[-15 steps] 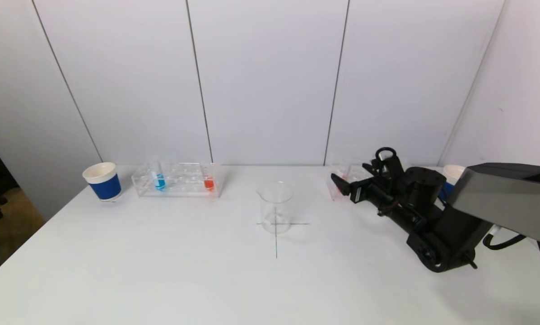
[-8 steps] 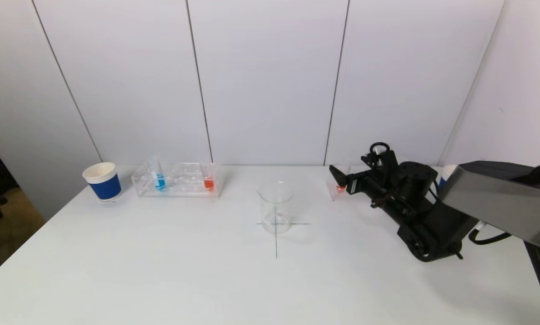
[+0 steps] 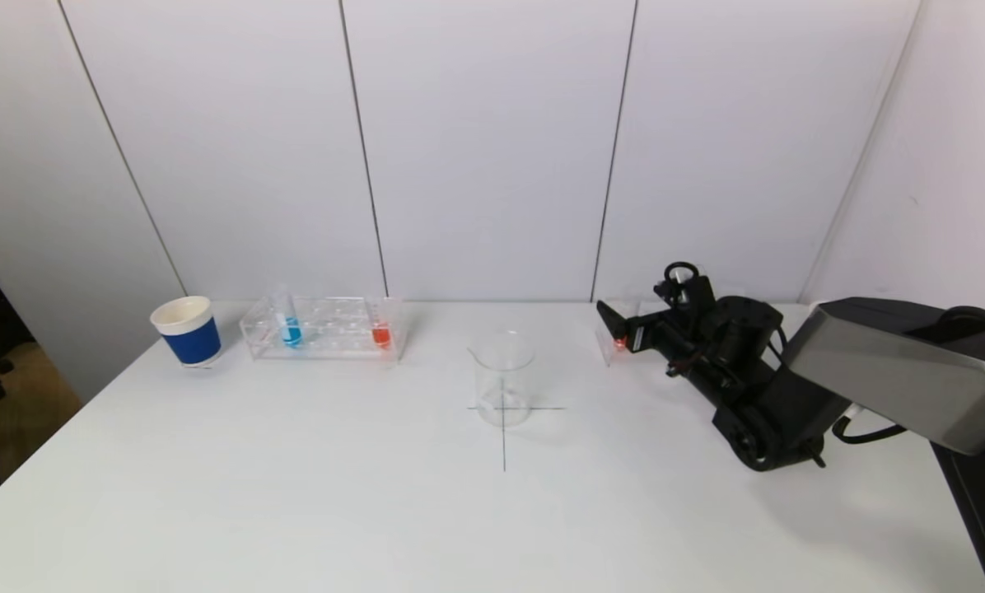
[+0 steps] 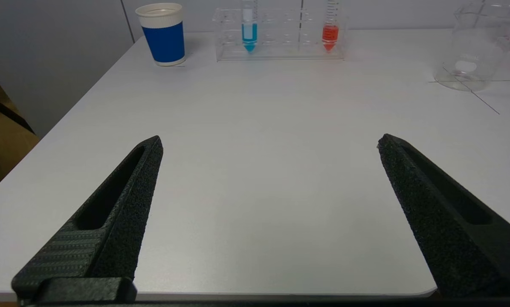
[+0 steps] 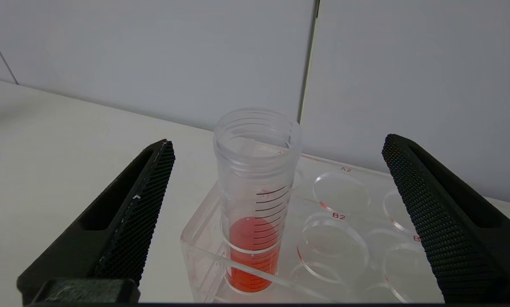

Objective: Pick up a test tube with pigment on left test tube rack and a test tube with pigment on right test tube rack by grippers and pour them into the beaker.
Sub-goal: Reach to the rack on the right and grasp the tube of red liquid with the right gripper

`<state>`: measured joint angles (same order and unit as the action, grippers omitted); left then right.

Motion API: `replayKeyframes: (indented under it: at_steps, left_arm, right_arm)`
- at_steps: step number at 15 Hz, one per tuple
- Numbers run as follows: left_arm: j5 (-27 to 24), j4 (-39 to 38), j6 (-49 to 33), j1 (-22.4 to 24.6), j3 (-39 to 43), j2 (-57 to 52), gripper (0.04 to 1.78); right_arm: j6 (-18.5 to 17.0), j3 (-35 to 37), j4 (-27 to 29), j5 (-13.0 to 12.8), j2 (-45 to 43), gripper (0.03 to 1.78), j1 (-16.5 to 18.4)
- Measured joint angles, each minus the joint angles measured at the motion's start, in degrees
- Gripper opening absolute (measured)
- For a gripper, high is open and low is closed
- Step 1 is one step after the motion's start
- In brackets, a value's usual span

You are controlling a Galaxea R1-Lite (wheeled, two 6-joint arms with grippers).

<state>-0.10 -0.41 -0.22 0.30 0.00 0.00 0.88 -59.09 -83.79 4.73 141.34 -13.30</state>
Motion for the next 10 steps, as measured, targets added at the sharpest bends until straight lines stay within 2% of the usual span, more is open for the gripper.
replayKeyframes:
  at_steps: [10]
  left_arm:
    - [0.0,0.0,0.0,0.0,0.0,0.0,1.76]
  right_arm:
    - [0.2,-0.8,0.6,-0.7,0.6,1.77,-0.2]
